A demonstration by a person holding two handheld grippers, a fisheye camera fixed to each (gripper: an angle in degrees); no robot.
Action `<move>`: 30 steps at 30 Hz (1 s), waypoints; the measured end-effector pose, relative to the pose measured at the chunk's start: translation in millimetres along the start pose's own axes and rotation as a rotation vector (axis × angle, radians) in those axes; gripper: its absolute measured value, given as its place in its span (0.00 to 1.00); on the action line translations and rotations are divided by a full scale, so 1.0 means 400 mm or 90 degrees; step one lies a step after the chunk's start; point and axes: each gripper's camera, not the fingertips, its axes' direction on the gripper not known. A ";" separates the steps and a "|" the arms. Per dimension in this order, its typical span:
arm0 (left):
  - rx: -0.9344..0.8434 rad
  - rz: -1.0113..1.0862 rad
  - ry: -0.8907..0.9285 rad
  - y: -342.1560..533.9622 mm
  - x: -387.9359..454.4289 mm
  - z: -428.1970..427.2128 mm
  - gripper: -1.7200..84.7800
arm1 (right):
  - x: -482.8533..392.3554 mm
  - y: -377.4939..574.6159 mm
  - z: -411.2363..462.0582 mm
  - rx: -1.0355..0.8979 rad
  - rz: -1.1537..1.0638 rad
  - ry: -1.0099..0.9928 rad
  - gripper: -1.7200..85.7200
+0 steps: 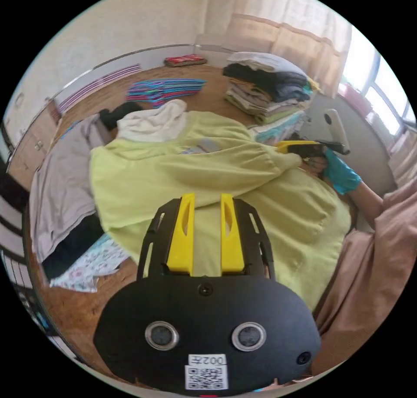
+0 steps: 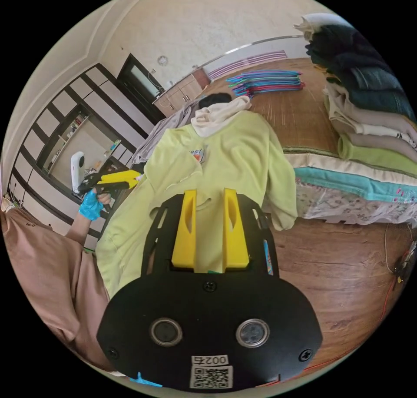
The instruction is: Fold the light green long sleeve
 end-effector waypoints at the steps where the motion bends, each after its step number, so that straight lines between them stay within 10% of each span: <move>1: 0.000 -0.022 -0.023 0.010 -0.018 -0.002 0.09 | -0.014 -0.011 0.012 -0.004 -0.007 -0.003 0.09; 20: -0.001 -0.225 -0.187 0.206 -0.302 0.099 0.09 | -0.247 -0.253 0.143 0.047 -0.137 0.184 0.07; 30: 0.045 -0.235 -0.178 0.290 -0.383 0.141 0.07 | -0.496 -0.562 0.413 0.052 -0.345 0.063 0.11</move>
